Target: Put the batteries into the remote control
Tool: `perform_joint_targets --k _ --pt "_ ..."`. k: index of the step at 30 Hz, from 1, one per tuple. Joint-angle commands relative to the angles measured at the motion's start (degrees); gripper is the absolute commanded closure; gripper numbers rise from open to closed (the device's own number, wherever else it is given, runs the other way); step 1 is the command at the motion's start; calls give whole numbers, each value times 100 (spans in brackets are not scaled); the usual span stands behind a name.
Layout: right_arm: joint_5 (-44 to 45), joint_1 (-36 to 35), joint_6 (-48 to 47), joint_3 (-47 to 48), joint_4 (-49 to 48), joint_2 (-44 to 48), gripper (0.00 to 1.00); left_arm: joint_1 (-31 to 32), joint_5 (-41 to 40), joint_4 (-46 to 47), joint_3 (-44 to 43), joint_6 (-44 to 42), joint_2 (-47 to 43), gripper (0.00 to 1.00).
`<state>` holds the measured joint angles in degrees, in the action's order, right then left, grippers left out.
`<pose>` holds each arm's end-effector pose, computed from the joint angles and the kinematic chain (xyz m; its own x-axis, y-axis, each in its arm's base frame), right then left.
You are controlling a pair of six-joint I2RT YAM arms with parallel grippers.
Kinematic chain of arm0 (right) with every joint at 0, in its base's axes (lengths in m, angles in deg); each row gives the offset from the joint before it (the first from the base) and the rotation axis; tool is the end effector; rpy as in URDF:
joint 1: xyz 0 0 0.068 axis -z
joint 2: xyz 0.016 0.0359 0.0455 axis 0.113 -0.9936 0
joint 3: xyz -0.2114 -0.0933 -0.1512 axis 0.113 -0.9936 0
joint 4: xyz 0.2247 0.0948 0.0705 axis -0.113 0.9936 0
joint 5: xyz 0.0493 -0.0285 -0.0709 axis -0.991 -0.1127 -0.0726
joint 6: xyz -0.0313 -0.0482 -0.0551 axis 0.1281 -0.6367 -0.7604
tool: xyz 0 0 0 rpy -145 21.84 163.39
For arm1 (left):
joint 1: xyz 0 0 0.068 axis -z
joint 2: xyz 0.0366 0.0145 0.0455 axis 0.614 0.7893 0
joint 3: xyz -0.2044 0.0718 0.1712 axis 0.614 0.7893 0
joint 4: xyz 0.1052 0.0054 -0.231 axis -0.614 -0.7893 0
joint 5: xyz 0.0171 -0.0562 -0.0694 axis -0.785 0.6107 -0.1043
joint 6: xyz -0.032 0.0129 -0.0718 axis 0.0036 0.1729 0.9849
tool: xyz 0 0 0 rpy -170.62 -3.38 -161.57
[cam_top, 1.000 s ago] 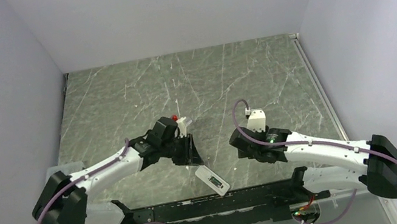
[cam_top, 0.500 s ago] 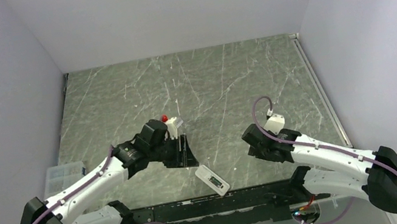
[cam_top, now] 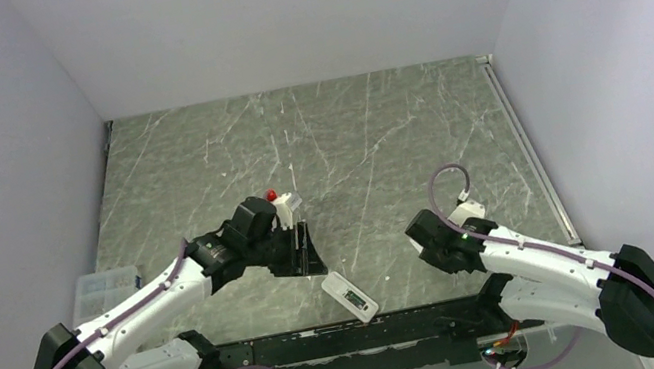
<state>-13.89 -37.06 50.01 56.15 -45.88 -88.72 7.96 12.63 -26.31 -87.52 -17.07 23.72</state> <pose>0.1223 0.0741 0.1349 -0.6471 0.5958 -0.4758 0.5743 0.7913 0.2098 0.1489 -0.1878 0.2221 -0.9270 0.0921 -0.3636 0.3197 0.7009 -0.6375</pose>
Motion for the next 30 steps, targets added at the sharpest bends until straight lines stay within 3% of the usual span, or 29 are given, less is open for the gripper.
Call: perform_joint_targets --k 1,15,23,27,30 --pt "98 101 539 -3 -40 46 67 -5 -27 44 -74 -100 -22 45" --pt "-1 277 542 -8 -380 -208 74 -5 -39 2 -39 -126 -86 46" --pt "-92 286 489 -99 -400 -218 87 -6 -56 -50 -40 -140 -136 45" --pt "-145 286 431 -124 -385 -127 99 -8 -65 -46 -39 -144 -147 45" --pt "-197 285 345 -126 -400 -9 100 -5 -52 -44 -39 -145 -131 45"
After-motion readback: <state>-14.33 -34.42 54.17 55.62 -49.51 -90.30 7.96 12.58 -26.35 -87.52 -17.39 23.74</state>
